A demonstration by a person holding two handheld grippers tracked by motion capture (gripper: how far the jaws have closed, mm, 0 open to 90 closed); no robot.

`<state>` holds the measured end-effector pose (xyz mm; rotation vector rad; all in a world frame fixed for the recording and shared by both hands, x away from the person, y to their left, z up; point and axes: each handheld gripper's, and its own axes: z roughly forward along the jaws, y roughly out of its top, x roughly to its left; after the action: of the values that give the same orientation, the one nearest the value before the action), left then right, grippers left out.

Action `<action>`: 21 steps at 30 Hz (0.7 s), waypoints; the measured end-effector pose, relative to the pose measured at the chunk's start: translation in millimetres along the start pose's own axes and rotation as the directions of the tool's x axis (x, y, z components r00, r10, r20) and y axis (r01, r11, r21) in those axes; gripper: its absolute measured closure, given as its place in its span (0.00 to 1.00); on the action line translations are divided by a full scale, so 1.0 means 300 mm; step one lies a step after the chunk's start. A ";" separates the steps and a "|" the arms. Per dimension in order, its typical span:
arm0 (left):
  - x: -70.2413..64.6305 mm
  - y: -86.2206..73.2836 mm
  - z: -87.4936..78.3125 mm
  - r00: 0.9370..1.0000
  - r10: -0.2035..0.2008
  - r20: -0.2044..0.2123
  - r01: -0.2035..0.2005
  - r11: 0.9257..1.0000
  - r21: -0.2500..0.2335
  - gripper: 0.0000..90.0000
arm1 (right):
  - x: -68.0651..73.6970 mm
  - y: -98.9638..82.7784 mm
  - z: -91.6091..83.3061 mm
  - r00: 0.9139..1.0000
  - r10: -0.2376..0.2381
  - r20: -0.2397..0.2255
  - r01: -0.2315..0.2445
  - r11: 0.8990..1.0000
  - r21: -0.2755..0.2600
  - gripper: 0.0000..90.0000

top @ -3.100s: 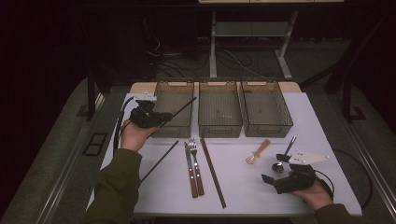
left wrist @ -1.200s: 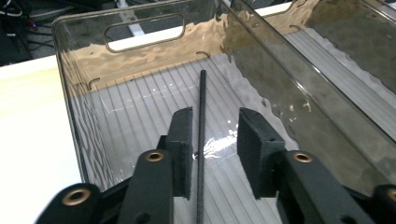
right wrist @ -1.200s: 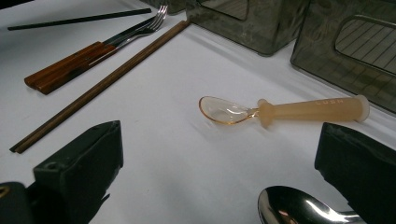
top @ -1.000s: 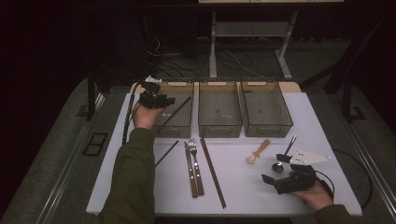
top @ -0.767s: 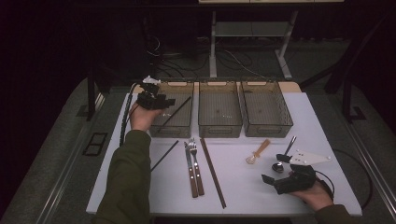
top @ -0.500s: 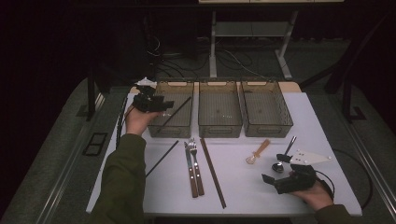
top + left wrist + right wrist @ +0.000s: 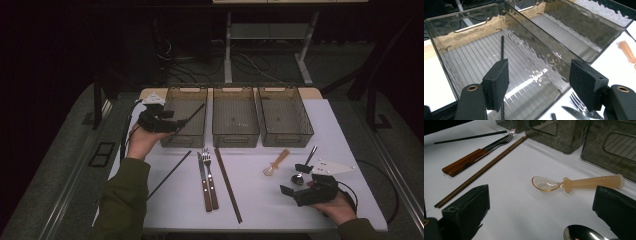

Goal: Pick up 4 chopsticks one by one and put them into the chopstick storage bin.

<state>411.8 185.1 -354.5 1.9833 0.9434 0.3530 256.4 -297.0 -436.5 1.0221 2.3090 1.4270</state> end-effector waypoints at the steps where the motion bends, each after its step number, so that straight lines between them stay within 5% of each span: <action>1: -0.005 -0.007 -0.004 1.000 0.001 0.003 -0.001 1.000 0.001 0.35 | 0.000 0.000 -0.001 1.000 0.006 0.002 -0.006 1.000 -0.002 0.01; 21: -0.115 -0.180 -0.062 0.999 0.045 -0.016 -0.044 0.999 0.018 0.21 | -0.005 0.002 -0.001 1.000 0.011 0.000 -0.011 1.000 -0.011 0.01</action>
<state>352.1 188.1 -384.4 2.0232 0.9169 0.3876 257.5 -298.0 -436.1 1.0333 2.2963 1.4417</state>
